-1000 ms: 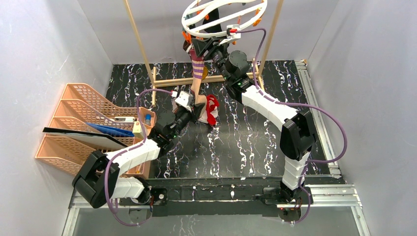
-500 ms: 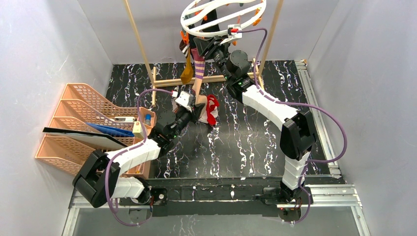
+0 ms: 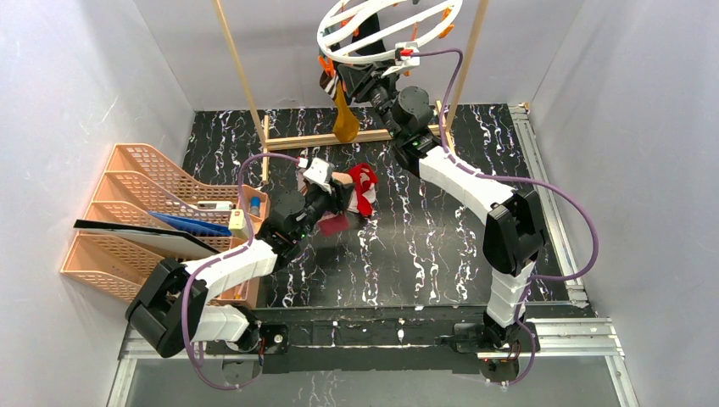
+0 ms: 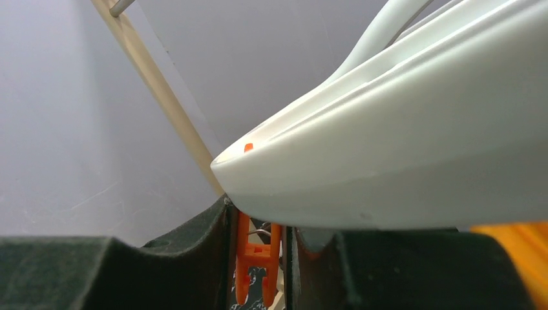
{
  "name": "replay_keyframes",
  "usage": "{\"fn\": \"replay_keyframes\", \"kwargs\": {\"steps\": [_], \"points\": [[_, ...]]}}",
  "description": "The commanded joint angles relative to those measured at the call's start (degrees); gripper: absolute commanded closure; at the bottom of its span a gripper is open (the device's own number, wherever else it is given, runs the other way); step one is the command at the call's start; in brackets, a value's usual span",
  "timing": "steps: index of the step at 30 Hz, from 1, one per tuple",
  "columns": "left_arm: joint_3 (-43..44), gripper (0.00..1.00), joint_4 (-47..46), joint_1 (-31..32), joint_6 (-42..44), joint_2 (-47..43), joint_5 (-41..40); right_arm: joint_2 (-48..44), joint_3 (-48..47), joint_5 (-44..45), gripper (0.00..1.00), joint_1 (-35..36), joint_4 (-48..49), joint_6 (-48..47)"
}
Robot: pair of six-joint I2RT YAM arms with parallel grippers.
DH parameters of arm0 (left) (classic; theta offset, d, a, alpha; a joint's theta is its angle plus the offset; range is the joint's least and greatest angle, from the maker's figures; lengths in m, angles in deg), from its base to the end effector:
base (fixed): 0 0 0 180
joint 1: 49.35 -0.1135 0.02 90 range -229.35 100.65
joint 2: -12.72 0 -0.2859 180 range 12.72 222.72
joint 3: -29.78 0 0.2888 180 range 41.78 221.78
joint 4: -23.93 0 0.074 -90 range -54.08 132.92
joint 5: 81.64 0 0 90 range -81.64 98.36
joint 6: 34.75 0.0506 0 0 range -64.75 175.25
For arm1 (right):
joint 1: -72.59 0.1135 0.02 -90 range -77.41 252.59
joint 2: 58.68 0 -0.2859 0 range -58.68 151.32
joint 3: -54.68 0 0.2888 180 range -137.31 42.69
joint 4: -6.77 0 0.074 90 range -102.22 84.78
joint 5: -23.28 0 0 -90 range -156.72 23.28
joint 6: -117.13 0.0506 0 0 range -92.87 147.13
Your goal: Remove the socks clipped to the hanger
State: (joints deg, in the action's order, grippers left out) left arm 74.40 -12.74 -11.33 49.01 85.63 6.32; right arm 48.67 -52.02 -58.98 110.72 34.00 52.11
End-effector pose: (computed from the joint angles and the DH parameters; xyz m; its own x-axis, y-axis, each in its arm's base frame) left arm 0.2481 -0.1917 0.2681 0.0502 -0.1772 -0.9829 0.5968 0.7944 -0.1127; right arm 0.4015 0.3065 0.4387 0.1007 0.6110 -0.7852 -0.6173 0.6573 0.4323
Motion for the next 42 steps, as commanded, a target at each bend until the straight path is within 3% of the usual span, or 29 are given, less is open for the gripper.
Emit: {"fn": "replay_keyframes", "kwargs": {"steps": [1, 2, 6, 10, 17, 22, 25, 29, 33, 35, 36, 38, 40, 42], "points": [[1.75, 0.07, 3.19, 0.27, 0.56, -1.70, -7.03, -2.95, 0.64, -0.72, 0.86, -0.76, 1.27, 0.09], [2.24, 0.02, 4.59, 0.23, 0.94, -1.59, -9.66, -3.14, 0.30, -1.30, 0.86, -0.97, 0.16, 0.16], [5.14, 0.02, 9.21, 0.25, 2.45, -0.13, -19.30, -3.46, -1.94, -4.04, 0.85, -1.38, -3.97, 0.04], [5.91, 0.02, 5.13, 0.23, 4.46, 0.75, -23.45, -5.45, -1.79, -6.00, 0.84, -1.90, -5.65, -0.25], [11.36, 0.02, 0.56, 0.22, 8.86, 6.32, -24.91, -12.07, 1.62, -9.15, 0.82, -4.68, -8.42, -1.06], [19.86, 0.02, -4.85, 0.21, 10.26, 18.09, -25.29, -18.91, 6.81, -10.60, 0.81, -8.27, -9.55, -1.30], [25.40, 0.02, -8.01, 0.17, 11.26, 25.38, -21.43, -20.87, 8.11, -11.36, 0.81, -10.47, -10.26, -1.33], [27.32, 0.02, -10.32, 0.07, 11.29, 28.54, -20.21, -22.02, 8.72, -12.13, 0.81, -12.68, -10.71, -0.87], [29.29, 0.15, -11.34, 0.06, 9.67, 31.46, -14.37, -22.45, 9.62, -13.06, 0.80, -14.34, -10.33, 0.40], [30.71, 0.34, -11.56, 0.07, 9.10, 33.23, -12.44, -22.41, 9.84, -13.85, 0.79, -14.99, -10.21, 1.17], [31.27, 0.49, -11.61, 0.11, 8.84, 34.07, -11.72, -22.38, 9.91, -14.08, 0.79, -15.23, -10.15, 1.48], [32.61, 0.64, -11.84, 0.05, 8.27, 35.63, -10.58, -22.40, 10.03, -14.61, 0.78, -15.70, -10.19, 1.80], [33.56, 0.66, -12.12, -0.02, 7.78, 36.89, -9.58, -22.37, 10.02, -15.13, 0.78, -16.17, -10.12, 2.12], [34.60, 0.61, -12.48, -0.11, 7.42, 38.08, -8.11, -22.20, 9.86, -15.57, 0.78, -16.52, -10.08, 2.33]]}}
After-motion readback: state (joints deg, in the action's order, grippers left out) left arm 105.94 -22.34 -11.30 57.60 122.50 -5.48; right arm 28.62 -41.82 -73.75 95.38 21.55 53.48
